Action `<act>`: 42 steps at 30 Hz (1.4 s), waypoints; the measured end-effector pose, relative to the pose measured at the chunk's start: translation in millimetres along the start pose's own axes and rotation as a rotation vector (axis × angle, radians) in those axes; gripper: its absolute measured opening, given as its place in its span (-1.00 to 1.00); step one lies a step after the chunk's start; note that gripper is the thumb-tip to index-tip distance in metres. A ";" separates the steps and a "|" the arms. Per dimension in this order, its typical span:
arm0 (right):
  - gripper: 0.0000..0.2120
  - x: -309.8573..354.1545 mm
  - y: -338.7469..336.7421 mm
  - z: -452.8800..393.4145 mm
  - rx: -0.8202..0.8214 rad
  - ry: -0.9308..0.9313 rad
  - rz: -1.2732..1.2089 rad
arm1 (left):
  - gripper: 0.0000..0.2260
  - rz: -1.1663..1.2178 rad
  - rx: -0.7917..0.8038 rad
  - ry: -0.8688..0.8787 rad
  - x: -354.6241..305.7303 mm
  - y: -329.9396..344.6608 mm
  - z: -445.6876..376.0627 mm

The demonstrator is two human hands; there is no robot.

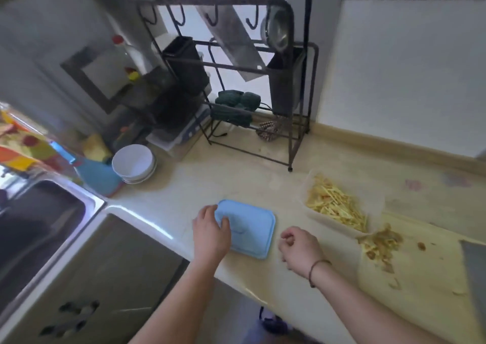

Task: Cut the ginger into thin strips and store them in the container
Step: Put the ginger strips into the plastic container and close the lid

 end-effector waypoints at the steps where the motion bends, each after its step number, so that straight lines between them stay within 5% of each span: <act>1: -0.91 3.2 5.4 -7.4 -0.020 0.037 0.001 | -0.61 -0.017 0.055 -0.023 6.6 -2.6 -7.3; 4: -0.86 7.4 12.5 -16.7 -0.082 0.104 -0.013 | -0.61 -0.041 0.165 -0.074 19.3 -5.6 -19.9; 12: -0.83 14.3 16.0 -12.5 -0.171 0.083 -0.008 | -0.70 0.180 0.104 -0.078 25.3 -13.2 -32.9; 16: -0.83 14.5 0.9 20.2 -0.268 -0.003 -0.252 | -0.79 0.335 0.103 -0.067 9.0 -27.7 -35.3; 22: -0.87 -4.2 -53.4 69.7 -0.455 -0.099 -0.601 | -0.83 0.554 0.328 0.050 -67.7 -16.5 -25.3; 30: -0.74 -47.0 -78.0 76.1 -0.401 -0.073 -0.643 | -0.61 0.603 0.647 0.166 -113.4 29.9 -25.3; 34: -0.78 -84.9 -114.2 82.1 -0.680 0.041 -0.520 | -0.79 0.507 0.638 0.088 -97.1 33.8 -48.1; 38: -0.88 -95.6 -130.0 66.0 -0.584 0.091 -0.406 | -0.77 0.308 0.501 0.058 -80.1 31.3 -58.5; 42: -0.72 -92.0 -135.2 44.8 -0.473 0.075 -0.309 | -0.77 -0.102 0.361 0.188 -89.9 46.1 -58.2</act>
Point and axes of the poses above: each hand's wrist, its own z-axis away from the middle knuckle, its own y-axis out of the palm, x = y × z, the point moved 5 cm from there along -z, towards the middle knuckle, and after that the axes turned 9 degrees about x, right-handed, at the moved point
